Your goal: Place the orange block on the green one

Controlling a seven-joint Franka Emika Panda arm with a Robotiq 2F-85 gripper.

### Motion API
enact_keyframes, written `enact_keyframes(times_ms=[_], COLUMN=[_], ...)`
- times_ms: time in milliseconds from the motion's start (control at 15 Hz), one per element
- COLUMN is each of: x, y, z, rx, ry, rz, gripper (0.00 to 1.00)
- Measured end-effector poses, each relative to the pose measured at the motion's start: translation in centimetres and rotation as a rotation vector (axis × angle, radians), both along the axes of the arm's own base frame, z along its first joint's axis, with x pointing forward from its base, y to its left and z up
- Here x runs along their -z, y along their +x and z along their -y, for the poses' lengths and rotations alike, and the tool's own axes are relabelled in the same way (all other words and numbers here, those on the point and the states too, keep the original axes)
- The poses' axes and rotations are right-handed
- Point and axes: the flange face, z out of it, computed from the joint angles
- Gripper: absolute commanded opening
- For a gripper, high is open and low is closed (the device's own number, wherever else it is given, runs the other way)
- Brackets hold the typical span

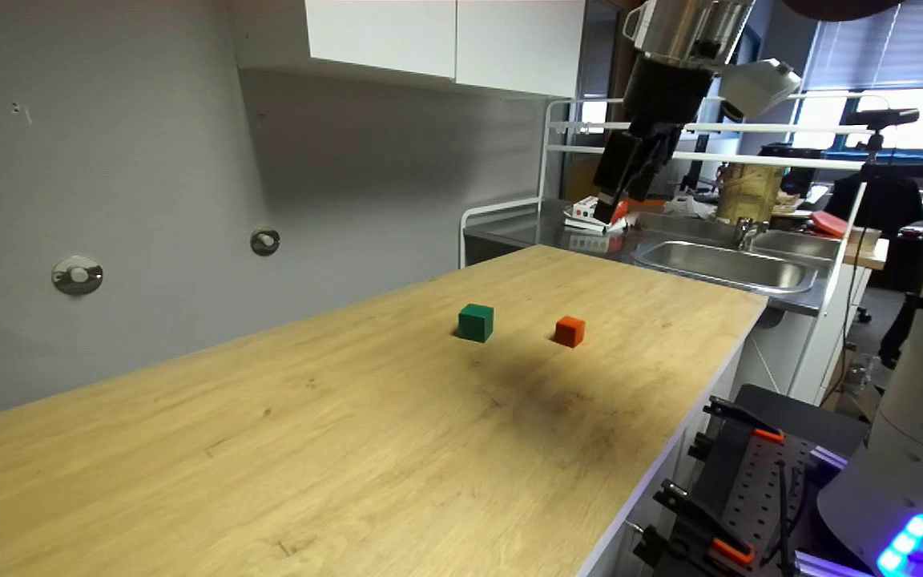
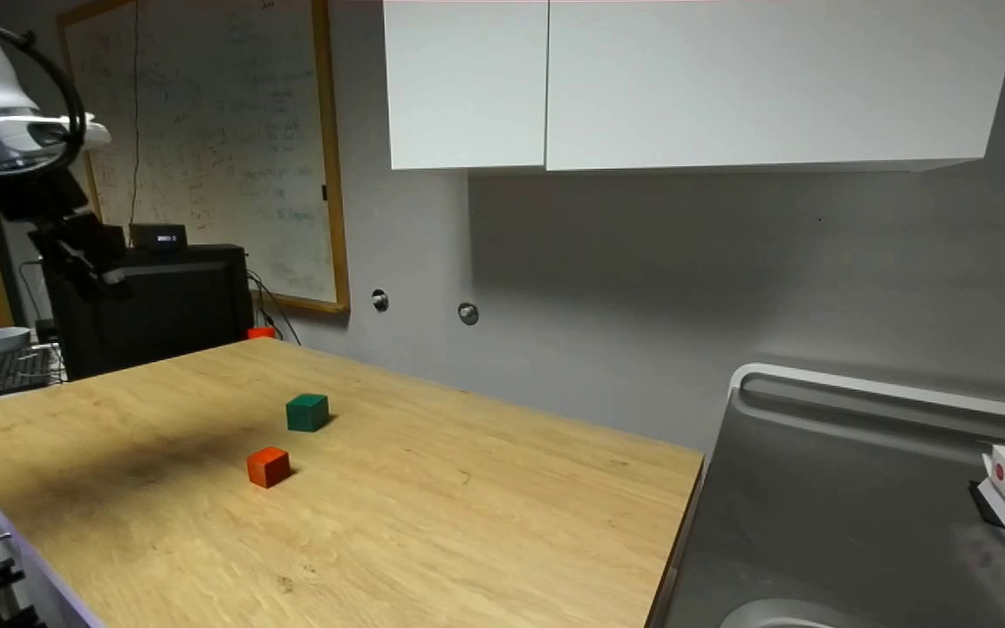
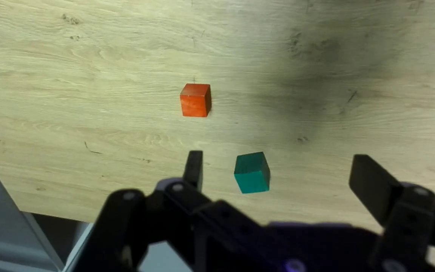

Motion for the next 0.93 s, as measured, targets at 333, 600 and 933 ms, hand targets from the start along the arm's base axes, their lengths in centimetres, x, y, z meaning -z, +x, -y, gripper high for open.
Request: enact_keyframes(times_ms=[333,600,933], x=[3.4,7.8,14.0], y=[3.8,5.7,7.9], z=[6.4,10.4,12.2], rx=[0.115,0.181,0.219], ry=[0.058,0.128,0.166], rz=[-0.022,-0.088,-0.17], gripper=[1.0,1.0,1.0])
